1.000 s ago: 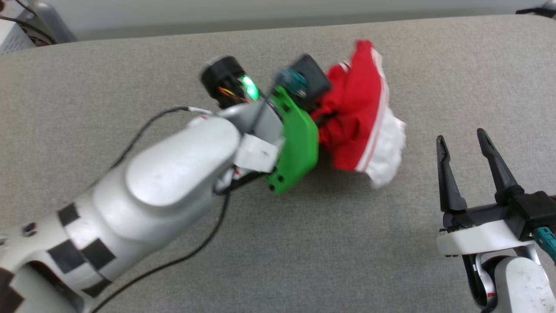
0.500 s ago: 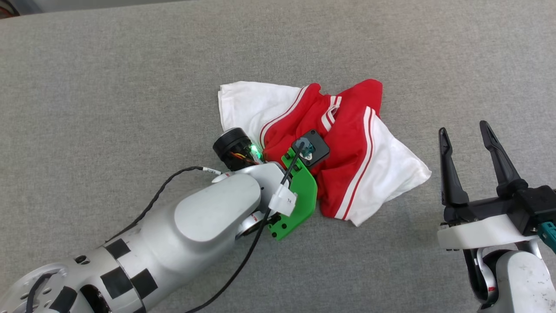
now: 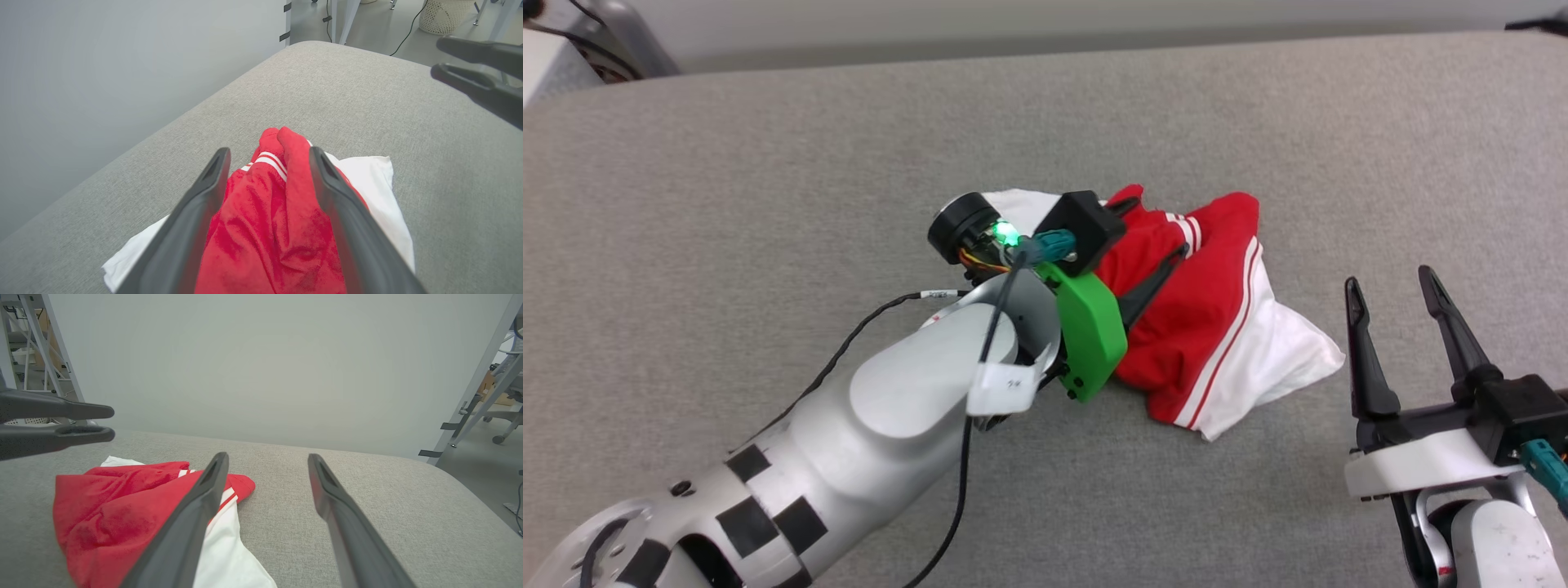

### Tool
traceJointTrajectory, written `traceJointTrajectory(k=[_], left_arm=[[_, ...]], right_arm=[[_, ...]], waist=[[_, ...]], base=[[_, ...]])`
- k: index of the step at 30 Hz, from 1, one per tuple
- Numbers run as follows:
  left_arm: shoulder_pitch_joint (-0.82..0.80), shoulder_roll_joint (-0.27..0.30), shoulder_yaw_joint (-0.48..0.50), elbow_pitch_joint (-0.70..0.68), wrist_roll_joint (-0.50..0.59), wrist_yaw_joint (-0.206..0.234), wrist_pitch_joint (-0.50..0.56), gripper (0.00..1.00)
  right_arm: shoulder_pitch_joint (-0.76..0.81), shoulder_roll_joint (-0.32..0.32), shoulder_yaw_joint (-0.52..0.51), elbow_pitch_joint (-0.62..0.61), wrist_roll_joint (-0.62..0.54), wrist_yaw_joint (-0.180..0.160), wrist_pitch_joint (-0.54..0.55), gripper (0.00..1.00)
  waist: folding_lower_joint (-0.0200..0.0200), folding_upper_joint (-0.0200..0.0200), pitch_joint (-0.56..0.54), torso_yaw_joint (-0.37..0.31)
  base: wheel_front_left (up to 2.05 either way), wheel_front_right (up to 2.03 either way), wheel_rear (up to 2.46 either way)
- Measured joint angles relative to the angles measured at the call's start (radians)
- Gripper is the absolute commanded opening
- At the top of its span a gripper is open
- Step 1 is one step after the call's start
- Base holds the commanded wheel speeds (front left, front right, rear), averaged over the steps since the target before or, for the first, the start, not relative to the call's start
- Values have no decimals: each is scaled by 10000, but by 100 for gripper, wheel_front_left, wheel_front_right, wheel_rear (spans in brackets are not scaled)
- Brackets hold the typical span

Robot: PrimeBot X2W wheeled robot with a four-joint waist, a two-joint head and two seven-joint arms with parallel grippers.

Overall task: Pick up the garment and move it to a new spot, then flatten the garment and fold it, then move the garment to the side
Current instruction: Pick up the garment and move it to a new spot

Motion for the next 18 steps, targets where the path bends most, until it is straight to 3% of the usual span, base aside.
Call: traceJointTrajectory(k=[8, 13, 18], left_arm=[[1334, 968, 1480, -639, -2, 1852, -1595, 100], [2722, 1664, 3480, -1693, 635, 3118, -1682, 100], [4927, 2044, 5701, -2901, 1595, 3630, -1682, 100]], right_arm=[[279, 2, -27, 65, -36, 0, 0, 100], [500, 4, -94, 98, 38, 0, 0, 100], [655, 6, -117, 178, 132, 0, 0, 100]], waist=[[0, 0, -879, 526], [0, 0, -1280, 841], [0, 0, -1636, 1037]], base=[[0, 0, 0], [0, 0, 0], [0, 0, 0]])
